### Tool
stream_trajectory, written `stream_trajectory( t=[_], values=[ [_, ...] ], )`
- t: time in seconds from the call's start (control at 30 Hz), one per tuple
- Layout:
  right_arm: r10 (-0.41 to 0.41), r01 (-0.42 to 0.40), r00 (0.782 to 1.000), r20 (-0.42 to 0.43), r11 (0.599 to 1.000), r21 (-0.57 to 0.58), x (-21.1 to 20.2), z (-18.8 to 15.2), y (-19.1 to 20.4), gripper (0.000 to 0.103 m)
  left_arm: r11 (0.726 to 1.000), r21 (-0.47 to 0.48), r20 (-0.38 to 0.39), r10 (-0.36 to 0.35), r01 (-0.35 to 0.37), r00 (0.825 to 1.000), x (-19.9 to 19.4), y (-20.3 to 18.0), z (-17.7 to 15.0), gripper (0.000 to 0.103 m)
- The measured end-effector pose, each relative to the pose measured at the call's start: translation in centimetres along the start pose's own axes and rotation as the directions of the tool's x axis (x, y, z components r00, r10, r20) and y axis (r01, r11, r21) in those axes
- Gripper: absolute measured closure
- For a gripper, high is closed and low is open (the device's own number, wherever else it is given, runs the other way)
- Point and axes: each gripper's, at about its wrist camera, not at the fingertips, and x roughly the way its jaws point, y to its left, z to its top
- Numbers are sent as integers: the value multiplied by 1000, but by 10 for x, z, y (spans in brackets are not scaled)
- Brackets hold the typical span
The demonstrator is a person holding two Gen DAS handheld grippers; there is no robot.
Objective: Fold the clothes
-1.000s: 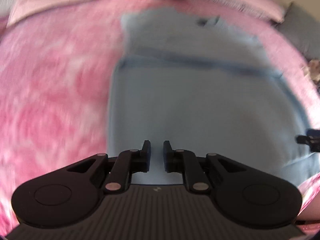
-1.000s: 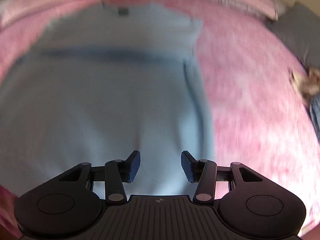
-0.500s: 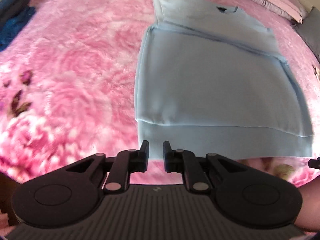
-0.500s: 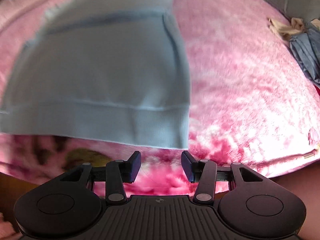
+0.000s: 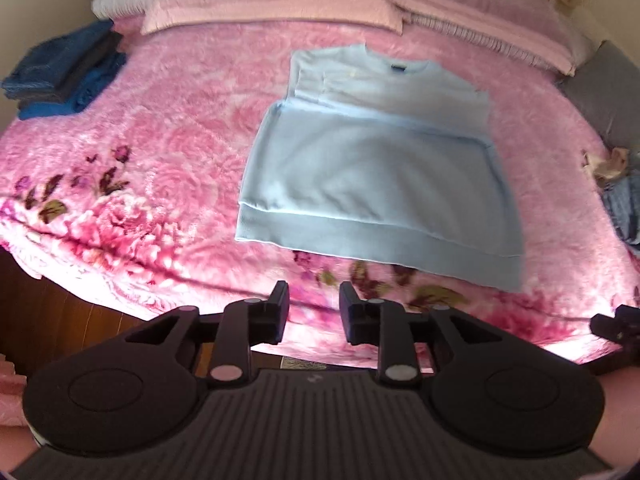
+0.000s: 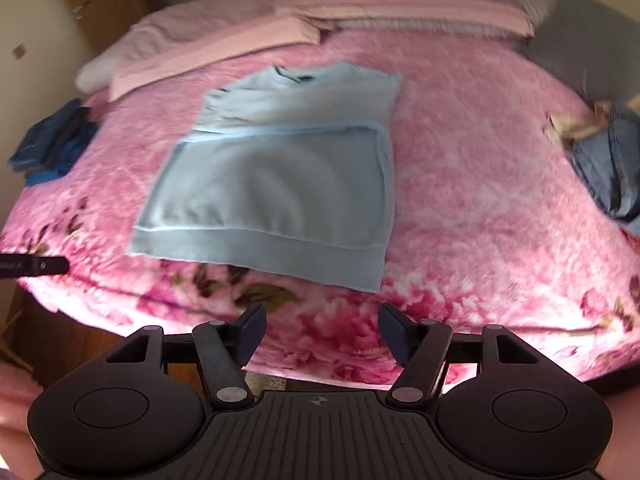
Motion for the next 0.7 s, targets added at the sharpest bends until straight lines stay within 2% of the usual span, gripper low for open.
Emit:
stream_trajectory(
  t=[0.27, 0.7],
  values=[
    [25, -23, 999, 38, 998, -64, -60, -19, 8, 37, 999, -18, 84, 37, -36, 996, -70, -25, -27, 71],
    [-3, 3, 1000, 8, 999, -49, -99, -38, 7, 37, 998, 19, 126, 62, -64, 990, -118, -47, -37, 65]
  ],
)
